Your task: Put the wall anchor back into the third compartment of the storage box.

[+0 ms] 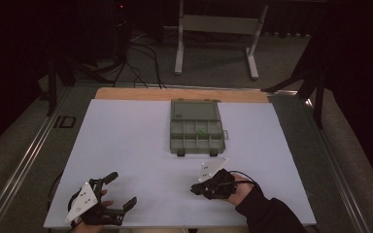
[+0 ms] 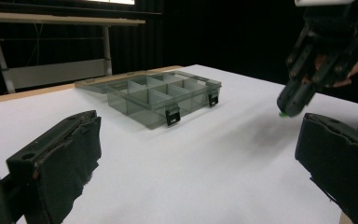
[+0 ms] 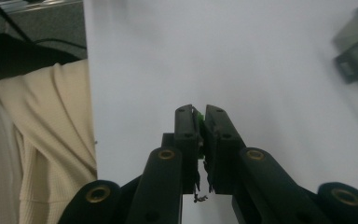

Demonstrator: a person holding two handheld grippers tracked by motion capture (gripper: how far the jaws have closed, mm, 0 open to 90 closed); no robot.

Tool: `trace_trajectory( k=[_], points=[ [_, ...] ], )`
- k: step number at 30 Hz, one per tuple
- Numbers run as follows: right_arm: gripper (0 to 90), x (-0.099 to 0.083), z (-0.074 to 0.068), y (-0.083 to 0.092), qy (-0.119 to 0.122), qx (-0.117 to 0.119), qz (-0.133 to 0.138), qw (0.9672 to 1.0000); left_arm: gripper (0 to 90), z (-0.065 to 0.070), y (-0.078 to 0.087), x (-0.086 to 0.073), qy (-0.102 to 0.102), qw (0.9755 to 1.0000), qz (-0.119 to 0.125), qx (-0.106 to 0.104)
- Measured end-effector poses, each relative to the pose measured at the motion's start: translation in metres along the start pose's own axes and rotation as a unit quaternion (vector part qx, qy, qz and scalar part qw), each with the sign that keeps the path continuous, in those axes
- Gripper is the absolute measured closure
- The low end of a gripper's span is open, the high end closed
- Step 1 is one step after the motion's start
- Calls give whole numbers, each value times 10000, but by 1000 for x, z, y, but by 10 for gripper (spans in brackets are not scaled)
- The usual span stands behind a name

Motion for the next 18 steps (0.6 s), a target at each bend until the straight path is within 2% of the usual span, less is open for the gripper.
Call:
trace_trajectory(
  k=[8,11,18],
  points=[
    [843,10,6,21,-13,-229,163,9996,3,0,0,0,-6,10000,1,3],
    [843,17,10,35,-44,-376,314,9988,2,0,0,0,-1,10000,7,4],
    [843,26,20,52,-112,-636,467,9968,2,0,0,0,-3,10000,7,3]
  ],
)
Point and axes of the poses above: each handheld gripper's, and its own axes: y roughly backward along the jaws, x roughly out of its top, z roughly to its right, the point moved 4 cm from there along -y, roughly forward along the jaws, and after that the axes turned 14 degrees about x, right-handed, at the moved point
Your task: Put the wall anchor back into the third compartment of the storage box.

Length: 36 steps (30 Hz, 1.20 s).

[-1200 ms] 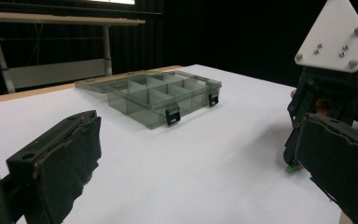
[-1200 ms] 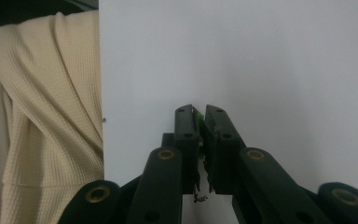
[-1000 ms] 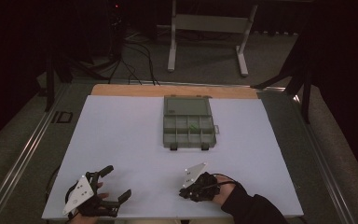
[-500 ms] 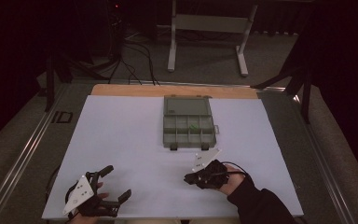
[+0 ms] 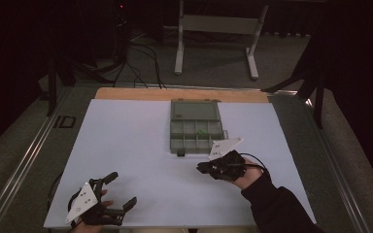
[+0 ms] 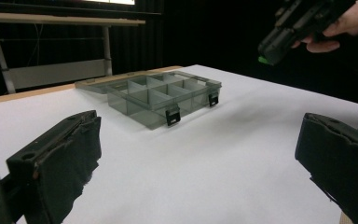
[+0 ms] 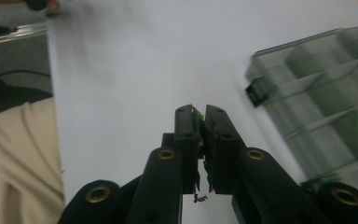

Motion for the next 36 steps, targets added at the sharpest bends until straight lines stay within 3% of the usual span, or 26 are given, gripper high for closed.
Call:
trace_trajectory(
  k=[14,28,36],
  points=[
    [843,16,34,22,-347,-643,310,9968,2,0,0,0,6,10000,3,0],
    [843,26,71,33,-684,-1318,493,9877,2,0,0,0,13,10000,2,1],
    [843,30,89,38,-843,-1566,641,9820,2,0,0,0,16,10000,1,-2]
  ],
)
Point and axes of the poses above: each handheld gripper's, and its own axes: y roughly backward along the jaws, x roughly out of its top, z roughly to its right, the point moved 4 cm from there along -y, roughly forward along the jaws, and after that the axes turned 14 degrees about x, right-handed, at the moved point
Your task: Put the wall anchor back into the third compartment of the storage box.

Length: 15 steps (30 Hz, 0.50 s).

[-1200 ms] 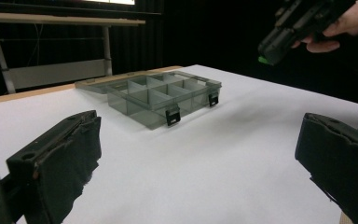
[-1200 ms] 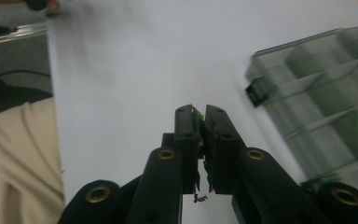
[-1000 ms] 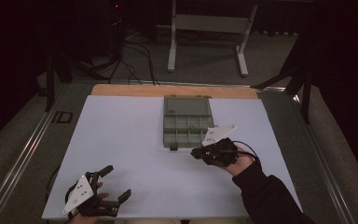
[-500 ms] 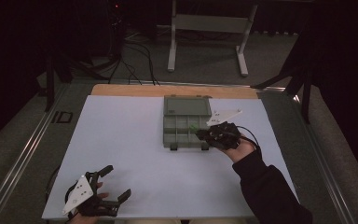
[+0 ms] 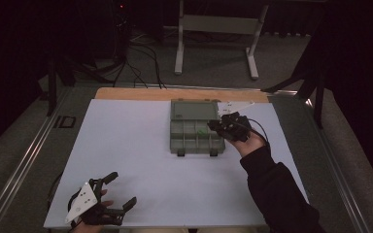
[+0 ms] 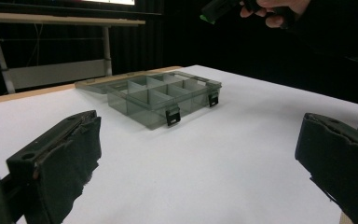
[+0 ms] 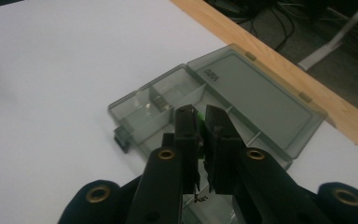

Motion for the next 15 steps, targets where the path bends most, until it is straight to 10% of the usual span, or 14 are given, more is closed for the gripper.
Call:
trace_trajectory(
  k=[15],
  points=[
    [843,8,29,-9,-475,-528,277,9971,2,0,0,0,0,10000,-8,-2]
  ],
)
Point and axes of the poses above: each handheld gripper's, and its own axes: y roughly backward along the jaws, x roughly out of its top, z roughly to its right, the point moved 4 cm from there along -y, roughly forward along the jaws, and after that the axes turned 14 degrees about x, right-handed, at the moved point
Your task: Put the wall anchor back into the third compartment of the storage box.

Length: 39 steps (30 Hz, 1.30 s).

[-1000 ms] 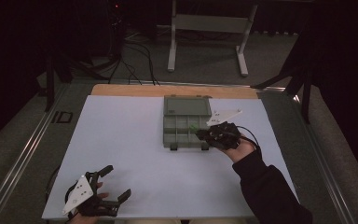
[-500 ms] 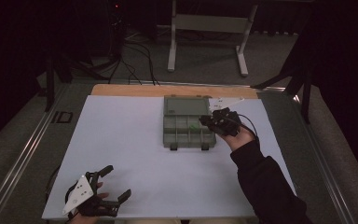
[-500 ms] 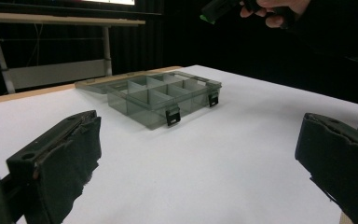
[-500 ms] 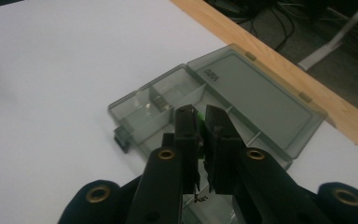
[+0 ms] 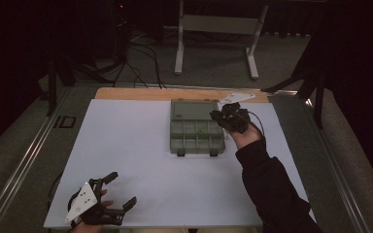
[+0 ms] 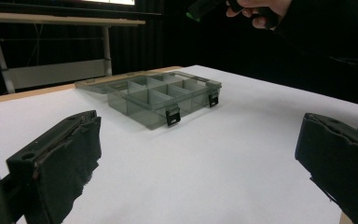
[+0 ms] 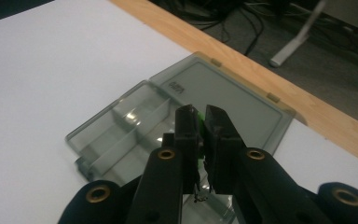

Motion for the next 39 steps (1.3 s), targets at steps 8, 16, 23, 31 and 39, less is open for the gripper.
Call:
trace_trajectory(
  k=[8,16,23,31,39],
  points=[
    [842,3,6,-13,-158,-249,-6,9996,2,0,0,0,-5,10000,4,-8],
    [842,1,11,-30,-302,-436,15,9986,2,0,1,0,-5,10000,12,-12],
    [842,-8,16,-45,-488,-438,-85,9978,2,0,1,0,-8,10000,16,-29],
    [842,-22,22,-61,-641,-415,-248,9968,2,0,1,0,0,10000,7,-34],
    [842,-32,27,-75,-714,-327,-400,9961,2,1,0,0,14,10000,6,-42]
  ],
)
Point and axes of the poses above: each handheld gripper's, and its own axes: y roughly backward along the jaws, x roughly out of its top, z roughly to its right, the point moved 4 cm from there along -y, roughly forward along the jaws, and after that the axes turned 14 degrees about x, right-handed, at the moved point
